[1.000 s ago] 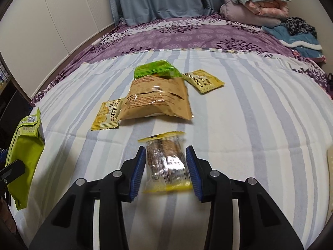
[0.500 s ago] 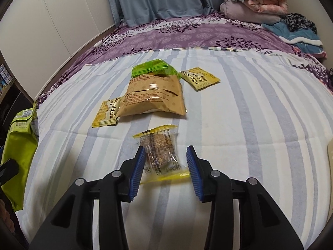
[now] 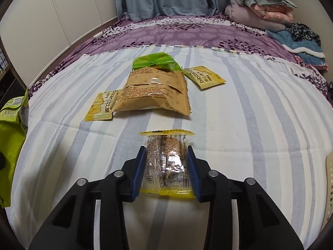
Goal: Organize snacks
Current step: 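Grasp the clear granola bar with the right tool while the left tool holds the green bag, then carry the granola bar into the basket and open the right tool while the left tool carries the green bag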
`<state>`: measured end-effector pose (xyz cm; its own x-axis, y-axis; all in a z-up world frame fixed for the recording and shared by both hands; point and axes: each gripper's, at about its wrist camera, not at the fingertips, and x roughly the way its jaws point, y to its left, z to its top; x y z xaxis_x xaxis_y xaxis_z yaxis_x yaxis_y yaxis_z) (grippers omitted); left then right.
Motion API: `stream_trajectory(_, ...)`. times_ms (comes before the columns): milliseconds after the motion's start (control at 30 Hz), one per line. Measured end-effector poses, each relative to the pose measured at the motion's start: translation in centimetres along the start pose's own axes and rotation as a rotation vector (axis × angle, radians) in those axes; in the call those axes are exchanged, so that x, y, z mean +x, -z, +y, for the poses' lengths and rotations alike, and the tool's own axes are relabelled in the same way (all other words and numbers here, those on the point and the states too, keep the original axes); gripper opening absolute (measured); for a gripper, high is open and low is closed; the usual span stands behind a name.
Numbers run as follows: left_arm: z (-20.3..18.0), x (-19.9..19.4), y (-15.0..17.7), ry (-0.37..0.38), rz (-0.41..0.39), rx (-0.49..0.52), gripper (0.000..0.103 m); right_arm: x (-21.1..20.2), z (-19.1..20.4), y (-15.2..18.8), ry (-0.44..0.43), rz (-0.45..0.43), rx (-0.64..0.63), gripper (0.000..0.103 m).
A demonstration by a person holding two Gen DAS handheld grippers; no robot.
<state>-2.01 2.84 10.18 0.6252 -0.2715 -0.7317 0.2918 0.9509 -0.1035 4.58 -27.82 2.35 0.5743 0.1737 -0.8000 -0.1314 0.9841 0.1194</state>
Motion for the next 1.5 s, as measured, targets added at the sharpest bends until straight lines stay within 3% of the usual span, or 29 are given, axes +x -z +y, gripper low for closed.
stream_trajectory(300, -1.7, -0.7, -0.6, 0.017, -0.019, 0.032, 0.07, -4.3, -2.2, 1.1, -0.004, -0.066, 0.08, 0.038)
stream_trajectory(733, -7.2, -2.4, -2.5, 0.058, -0.069, 0.12, 0.07, -13.6, -7.8, 2.1, 0.039, -0.252, 0.18, 0.038)
stream_trajectory(1133, -13.7, -2.6, -3.9, 0.133, -0.085, 0.214, 0.07, -21.5, -15.8, 6.1, 0.185, -0.365, 0.303, 0.038)
stream_trajectory(1500, -17.8, -2.2, -4.5, 0.178, -0.074, 0.278, 0.07, -24.7, -23.3, 11.8, 0.338, -0.361, 0.454, 0.039)
